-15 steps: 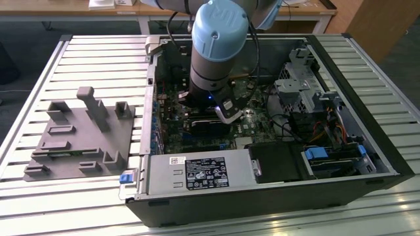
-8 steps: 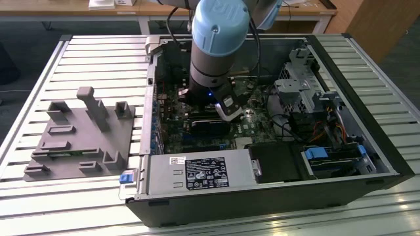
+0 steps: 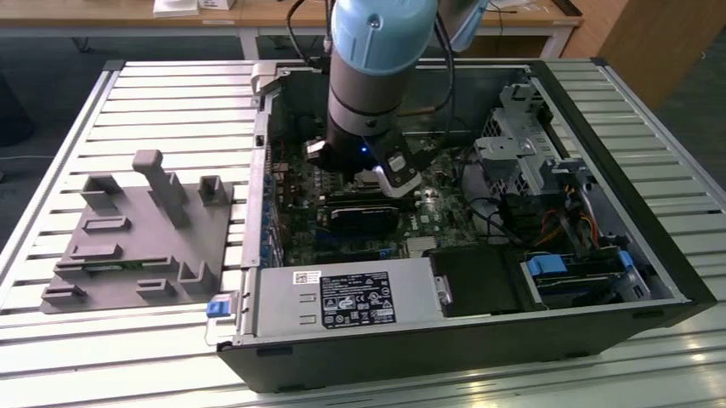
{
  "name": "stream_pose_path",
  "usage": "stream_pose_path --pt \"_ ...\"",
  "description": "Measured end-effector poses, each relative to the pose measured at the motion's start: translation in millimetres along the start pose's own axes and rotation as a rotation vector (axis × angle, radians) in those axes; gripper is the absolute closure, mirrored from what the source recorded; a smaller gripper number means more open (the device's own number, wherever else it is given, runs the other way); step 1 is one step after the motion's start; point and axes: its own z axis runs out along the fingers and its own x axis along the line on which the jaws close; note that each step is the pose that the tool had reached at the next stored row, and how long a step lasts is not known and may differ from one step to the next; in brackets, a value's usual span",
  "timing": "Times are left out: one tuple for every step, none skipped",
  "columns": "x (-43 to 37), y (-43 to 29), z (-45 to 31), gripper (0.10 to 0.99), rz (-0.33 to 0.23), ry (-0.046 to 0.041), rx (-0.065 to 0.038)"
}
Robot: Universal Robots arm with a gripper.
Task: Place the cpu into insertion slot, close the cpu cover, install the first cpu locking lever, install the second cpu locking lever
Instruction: 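Install the second cpu locking lever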
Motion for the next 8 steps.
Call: stream_pose_path --pt "0.1 0.8 -2.3 0.973 0.000 0.0000 0.000" --pt "0.2 1.7 -4.9 0.973 0.000 0.0001 -0.001" --pt "0.2 2.3 -6.7 0.973 0.000 0.0000 -0.001" --pt "0.2 2.7 -7.7 0.973 0.000 0.0000 -0.002" --pt "0.2 2.7 -7.9 0.973 0.000 -0.0001 -0.003" --pt "0.2 2.7 -7.8 0.973 0.000 -0.0002 -0.003" --pt "0.2 2.7 -7.9 0.973 0.000 -0.0002 -0.003" --pt "0.2 2.7 -7.9 0.973 0.000 -0.0001 -0.003"
